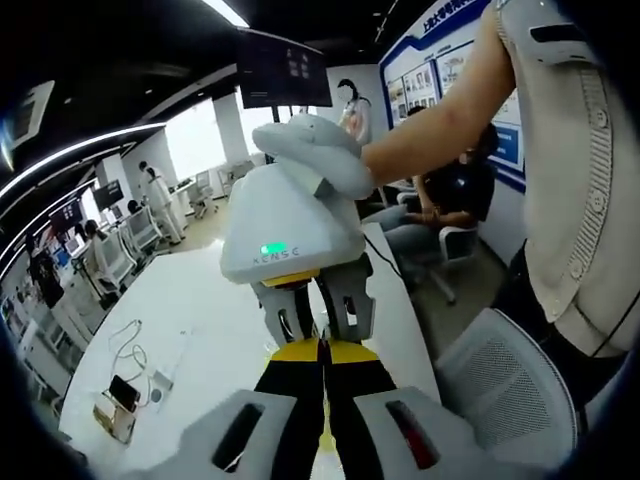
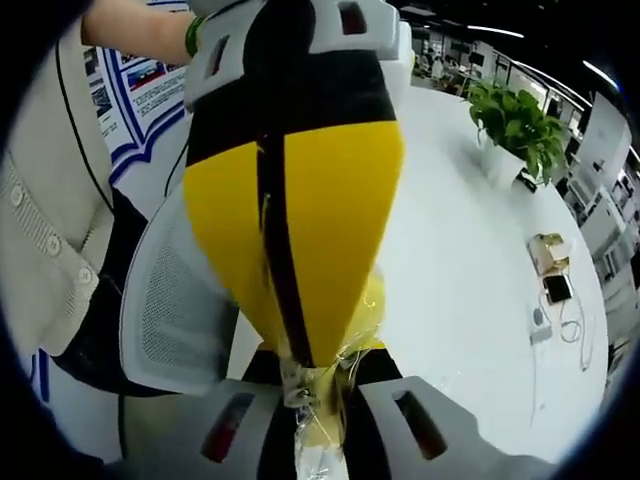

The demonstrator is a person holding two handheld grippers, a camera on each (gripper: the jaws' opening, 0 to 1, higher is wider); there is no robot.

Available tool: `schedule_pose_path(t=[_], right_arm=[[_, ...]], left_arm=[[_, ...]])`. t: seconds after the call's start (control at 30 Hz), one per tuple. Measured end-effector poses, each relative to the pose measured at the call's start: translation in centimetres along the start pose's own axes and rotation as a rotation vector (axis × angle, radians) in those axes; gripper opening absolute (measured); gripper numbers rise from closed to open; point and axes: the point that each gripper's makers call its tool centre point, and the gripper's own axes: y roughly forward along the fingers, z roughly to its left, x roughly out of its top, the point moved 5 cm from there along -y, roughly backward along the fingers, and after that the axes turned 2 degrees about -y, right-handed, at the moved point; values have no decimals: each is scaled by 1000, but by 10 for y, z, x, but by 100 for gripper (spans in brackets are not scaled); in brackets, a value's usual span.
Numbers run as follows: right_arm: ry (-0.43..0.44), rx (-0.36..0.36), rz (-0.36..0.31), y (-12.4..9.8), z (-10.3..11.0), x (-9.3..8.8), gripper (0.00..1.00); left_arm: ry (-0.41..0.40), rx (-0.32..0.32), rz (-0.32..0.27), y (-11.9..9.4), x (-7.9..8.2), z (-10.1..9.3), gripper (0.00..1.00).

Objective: Compare the silicone blocks by pressing each to a similar depth, holding the contact briefly, and releasing to observe deformation and rebound differences across the visible hardness samples.

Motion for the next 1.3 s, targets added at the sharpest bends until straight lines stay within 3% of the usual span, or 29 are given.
schedule_pose_path(t=[0.3,0.53,0.57,1.3], right_arm=[[13,25,8,1,4,-1,3],[-17,5,4,2,4,-1,3],[15,29,5,2,6,-1,3],[-10,15,10,4,5,-1,4]], left_arm=[[-2,-7,4,1,-1,-3,0],[1,-9,9,0,-1,-4,0],[-3,-10,8,0,-1,-4,0],[-5,-13,11,0,-4,-5,0]])
